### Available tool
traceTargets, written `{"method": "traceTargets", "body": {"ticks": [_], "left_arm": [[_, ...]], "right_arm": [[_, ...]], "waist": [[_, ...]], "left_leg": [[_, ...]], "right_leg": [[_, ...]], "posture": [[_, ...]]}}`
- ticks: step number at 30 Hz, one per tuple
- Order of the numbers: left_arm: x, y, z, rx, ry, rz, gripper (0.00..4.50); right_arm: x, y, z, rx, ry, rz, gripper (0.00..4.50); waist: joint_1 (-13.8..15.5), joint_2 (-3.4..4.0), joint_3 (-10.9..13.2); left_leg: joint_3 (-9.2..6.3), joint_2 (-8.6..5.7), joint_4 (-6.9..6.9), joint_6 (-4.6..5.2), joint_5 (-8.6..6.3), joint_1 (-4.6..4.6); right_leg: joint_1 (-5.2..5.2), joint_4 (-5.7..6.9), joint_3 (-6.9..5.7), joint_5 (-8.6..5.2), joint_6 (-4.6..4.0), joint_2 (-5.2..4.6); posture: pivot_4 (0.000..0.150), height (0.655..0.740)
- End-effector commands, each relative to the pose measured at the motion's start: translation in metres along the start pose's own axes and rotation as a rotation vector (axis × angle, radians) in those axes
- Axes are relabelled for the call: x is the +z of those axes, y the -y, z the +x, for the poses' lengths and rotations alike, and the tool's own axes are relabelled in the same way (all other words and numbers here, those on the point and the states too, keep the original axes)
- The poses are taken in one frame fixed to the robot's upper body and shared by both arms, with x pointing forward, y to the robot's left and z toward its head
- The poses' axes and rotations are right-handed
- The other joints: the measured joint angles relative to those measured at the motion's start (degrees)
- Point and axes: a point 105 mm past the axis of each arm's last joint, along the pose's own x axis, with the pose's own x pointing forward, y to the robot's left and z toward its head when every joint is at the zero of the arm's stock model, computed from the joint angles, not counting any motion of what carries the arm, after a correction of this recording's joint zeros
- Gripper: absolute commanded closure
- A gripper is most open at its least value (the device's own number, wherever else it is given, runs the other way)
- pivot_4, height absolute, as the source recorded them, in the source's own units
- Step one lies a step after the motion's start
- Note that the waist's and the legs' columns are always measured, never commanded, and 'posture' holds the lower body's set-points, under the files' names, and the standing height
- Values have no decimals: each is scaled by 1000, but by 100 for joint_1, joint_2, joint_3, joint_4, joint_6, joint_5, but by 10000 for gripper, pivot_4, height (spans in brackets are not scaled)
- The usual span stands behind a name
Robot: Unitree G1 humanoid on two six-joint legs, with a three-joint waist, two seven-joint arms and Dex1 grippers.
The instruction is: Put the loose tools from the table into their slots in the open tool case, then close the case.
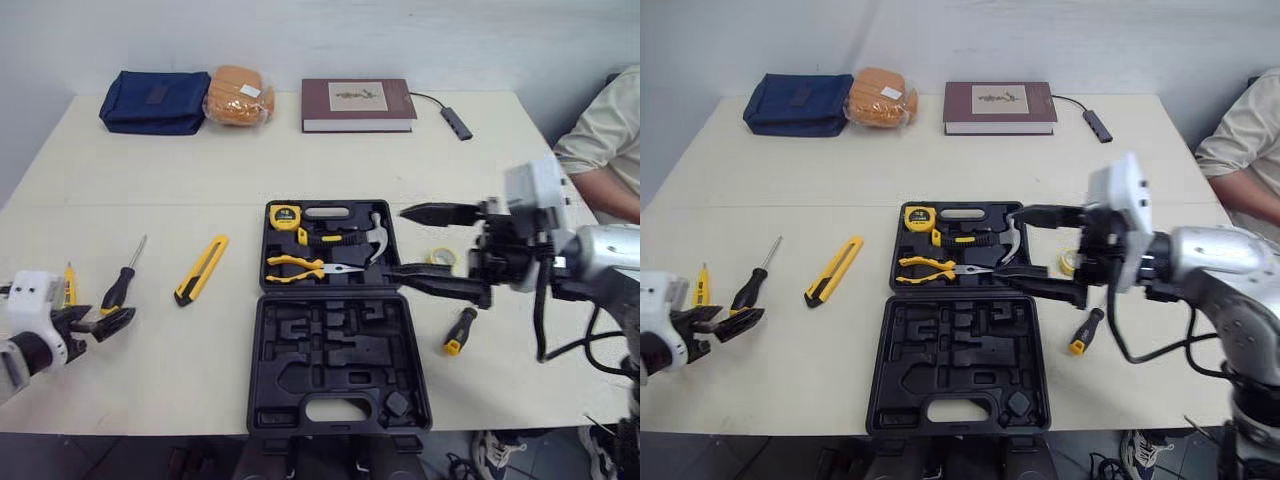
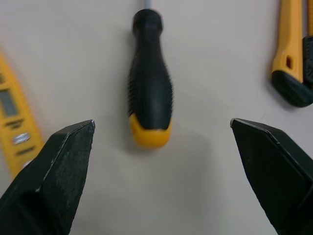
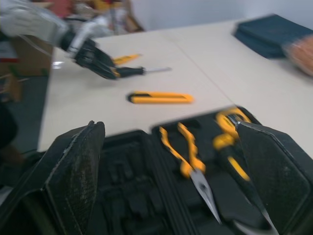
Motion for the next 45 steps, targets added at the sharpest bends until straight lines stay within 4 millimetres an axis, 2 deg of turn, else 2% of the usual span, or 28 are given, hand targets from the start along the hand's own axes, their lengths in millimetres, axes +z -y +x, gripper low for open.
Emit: {"method": "traceTargets", "body": {"ticks": [1,4,5,7,11,13,16,19,23,26,27,30,33,39,45], "left_arm": [[4,-10,10,64,-31,25,41],[4,-18,23,104,-47,-26,41],[0,-18,26,103,-64,-25,2599],[-4,-16,29,89,-87,-22,8913],[-10,-9,31,58,-111,43,27370],[-9,-6,32,41,-100,12,36226],[-11,-9,30,65,-113,22,36908],[-7,-11,24,80,-112,115,36908],[24,2,9,49,-13,195,36908],[45,32,1,-90,51,258,36908],[49,47,-1,-165,62,279,36908],[56,113,-14,-510,65,414,36908],[57,148,-23,-691,19,521,36908],[69,184,-15,-869,-28,710,36908],[62,210,-1,-982,-138,883,36908]], "right_arm": [[12,-5,9,59,33,-40,327],[14,-1,14,76,38,-58,327],[14,1,16,82,38,-64,21],[14,4,18,92,37,-71,0],[14,5,21,116,32,-87,0],[15,5,22,121,33,-91,0],[15,6,24,125,33,-97,0],[14,5,24,125,28,-99,0],[11,5,18,112,14,-80,0],[9,4,13,101,0,-65,0],[7,3,10,98,-7,-55,0],[3,-4,2,95,-34,-16,0],[-3,-9,-5,65,-55,13,0],[-23,-20,-16,6,-156,44,0],[-37,-24,-22,-60,-218,62,0]], "waist": [[-1,-2,-1],[-8,-4,-2],[-9,-5,-3],[-12,-4,-3],[-16,-3,-3],[-11,-3,-3],[-11,-3,-3],[-15,-3,-3],[-30,-4,-3],[-13,-16,4],[-5,-17,4],[42,-19,5],[39,-17,6],[61,-13,9],[110,-16,10]], "left_leg": [[0,0,1,0,0,0],[1,-1,1,2,-1,1],[2,-1,3,1,0,1],[5,-1,2,1,1,5],[6,-1,0,-4,5,7],[5,-1,1,-4,4,8],[5,-1,0,-3,4,7],[5,-1,-1,-3,4,7],[6,-1,-6,-3,3,7],[3,0,-4,-3,3,2],[0,0,-2,-3,3,-1],[-3,-1,-1,-2,2,-5],[-1,-2,-2,0,0,-6],[2,-1,-2,-3,9,-5],[9,-1,0,0,12,-6]], "right_leg": [[0,0,0,0,1,0],[1,4,0,1,2,0],[0,8,-2,1,2,0],[0,12,-1,1,2,0],[-1,15,0,1,1,0],[0,15,0,1,1,0],[0,14,1,1,1,-1],[0,14,1,1,1,-1],[-1,13,2,1,1,-1],[-2,9,0,1,1,-1],[-2,7,0,1,1,-1],[0,-8,0,1,1,-3],[2,-14,2,1,1,-4],[3,-9,1,1,1,5],[4,-1,3,1,3,15]], "posture": [[1500,7400],[1500,7400],[1500,7400],[1500,7400],[1500,7400],[1500,7400],[1500,7400],[1500,7400],[1500,7400],[1500,7400],[1500,7400],[1500,7400],[1500,7400],[1500,7400],[1500,7400]]}}
